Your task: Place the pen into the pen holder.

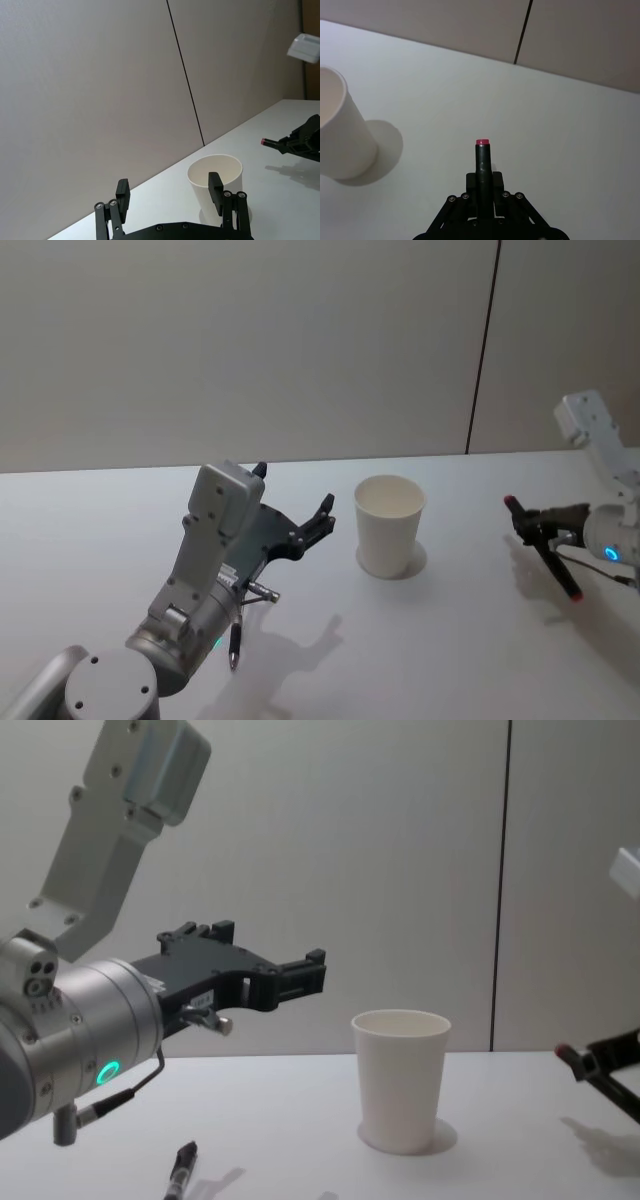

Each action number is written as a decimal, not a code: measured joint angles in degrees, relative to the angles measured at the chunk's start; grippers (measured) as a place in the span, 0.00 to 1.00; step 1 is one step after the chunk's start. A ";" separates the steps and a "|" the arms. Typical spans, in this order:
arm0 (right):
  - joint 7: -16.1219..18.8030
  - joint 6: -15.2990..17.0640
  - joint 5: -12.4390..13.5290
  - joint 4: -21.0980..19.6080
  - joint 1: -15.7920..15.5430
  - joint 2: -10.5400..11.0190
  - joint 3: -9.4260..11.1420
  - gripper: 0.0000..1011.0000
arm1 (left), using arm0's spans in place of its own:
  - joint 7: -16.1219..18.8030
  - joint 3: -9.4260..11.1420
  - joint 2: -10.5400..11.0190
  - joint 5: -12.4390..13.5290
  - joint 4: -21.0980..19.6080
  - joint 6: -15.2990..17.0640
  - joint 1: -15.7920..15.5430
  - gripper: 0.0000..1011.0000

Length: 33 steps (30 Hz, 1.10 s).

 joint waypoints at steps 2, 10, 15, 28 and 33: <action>-0.38 -1.45 0.20 -1.29 -0.76 0.24 0.11 0.17 | 0.00 0.00 0.01 0.00 0.00 0.00 0.00 0.99; -1.73 -7.57 0.74 -5.34 -3.39 1.03 0.34 0.17 | 0.00 0.00 0.00 0.00 0.00 0.00 0.00 0.99; -2.46 -11.35 0.87 -7.30 -4.79 1.36 0.36 0.17 | 0.00 0.00 0.00 0.00 0.00 0.00 0.00 0.99; -4.40 -23.47 0.37 -10.36 -7.73 1.71 -0.06 0.17 | 0.00 0.00 0.00 0.00 0.00 0.00 0.00 0.99; -5.16 -28.88 -0.23 -10.60 -8.43 1.56 -0.40 0.17 | 0.00 0.00 0.00 0.00 0.00 0.00 0.00 0.99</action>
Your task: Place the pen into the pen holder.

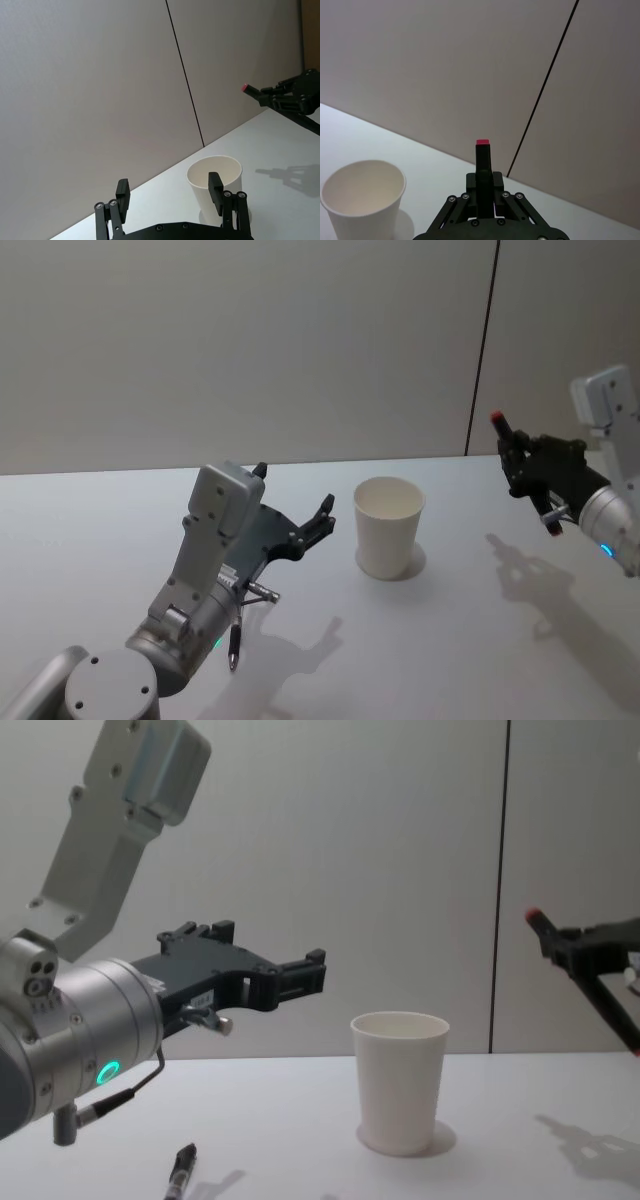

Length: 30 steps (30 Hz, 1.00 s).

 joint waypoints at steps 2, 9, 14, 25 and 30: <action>-0.37 -2.63 -0.22 0.02 -0.20 -0.15 -0.18 0.17 | 0.00 0.00 0.00 0.00 0.00 0.00 0.00 0.99; -1.36 -10.67 -0.93 1.26 -0.36 -0.87 -0.81 0.17 | 0.00 0.00 0.00 0.00 0.00 0.00 0.00 0.99; -1.90 -16.41 -1.31 2.99 -0.03 -1.66 -1.36 0.17 | 0.00 0.00 0.00 0.00 0.00 0.00 0.00 0.99; -2.27 -32.87 -1.58 11.83 3.50 -5.19 -3.37 0.17 | 0.00 0.00 0.00 0.00 0.00 0.00 0.00 0.99; -1.88 -38.73 -1.19 16.92 5.99 -7.08 -4.24 0.17 | 0.00 0.00 0.00 0.00 0.00 0.00 0.00 0.99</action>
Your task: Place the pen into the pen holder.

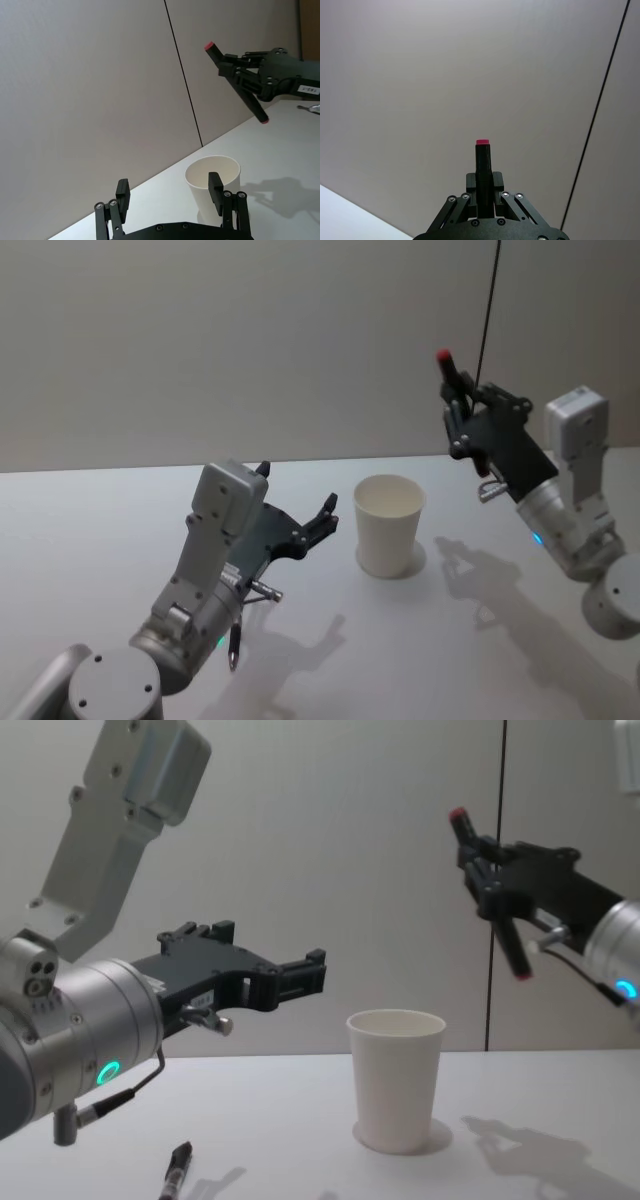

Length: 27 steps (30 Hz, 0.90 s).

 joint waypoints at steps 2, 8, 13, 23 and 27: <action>0.23 -2.38 0.24 2.69 1.37 -0.97 -0.37 0.17 | 0.00 0.00 0.00 0.00 0.00 0.00 0.00 0.99; 1.14 -7.68 1.21 9.12 4.69 -3.12 -1.04 0.17 | 0.00 0.00 0.00 0.00 0.00 0.00 0.00 0.99; 2.31 -10.57 2.58 13.43 7.01 -4.51 -1.39 0.17 | 0.00 0.00 0.00 0.00 0.00 0.00 0.00 0.99; 6.29 -14.23 7.14 22.36 11.11 -7.35 -2.11 0.17 | 0.00 0.00 0.00 0.00 0.00 0.00 0.00 0.99; 7.48 -14.91 8.41 24.61 12.09 -8.07 -2.34 0.17 | 0.00 0.00 0.00 0.00 0.00 0.00 0.00 0.99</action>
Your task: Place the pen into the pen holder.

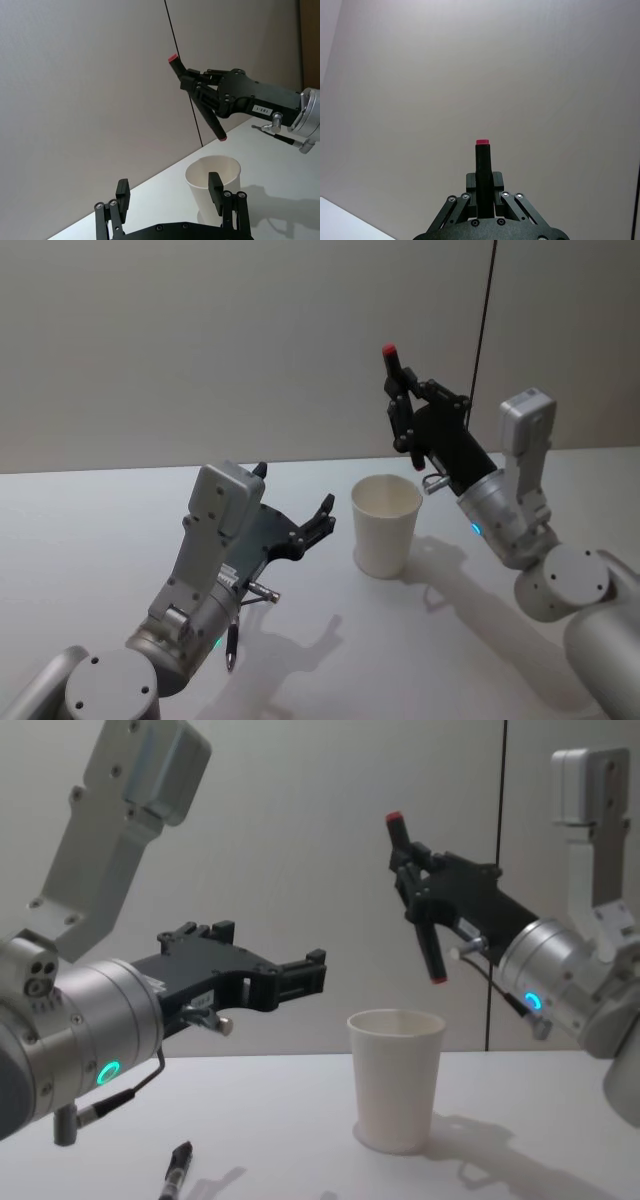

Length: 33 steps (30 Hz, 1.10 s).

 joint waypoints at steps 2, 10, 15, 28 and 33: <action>0.75 -0.41 0.84 1.76 0.76 -0.54 -0.16 0.17 | 0.00 0.00 0.00 0.00 0.00 0.00 0.00 0.99; 3.46 -1.93 3.49 7.72 3.26 -2.30 -0.57 0.17 | 0.00 0.00 0.00 0.00 0.00 0.00 0.00 0.99; 4.84 -2.78 4.63 10.87 4.52 -3.17 -0.67 0.17 | 0.00 0.00 0.00 0.00 0.00 0.00 0.00 0.99; 6.68 -3.62 5.78 14.70 5.80 -4.08 -0.47 0.52 | 0.00 0.00 0.00 0.00 0.00 0.00 0.00 0.99; 6.79 -3.36 5.75 14.61 5.68 -4.03 -0.31 0.66 | 0.00 0.00 0.00 0.00 0.00 0.00 0.00 0.99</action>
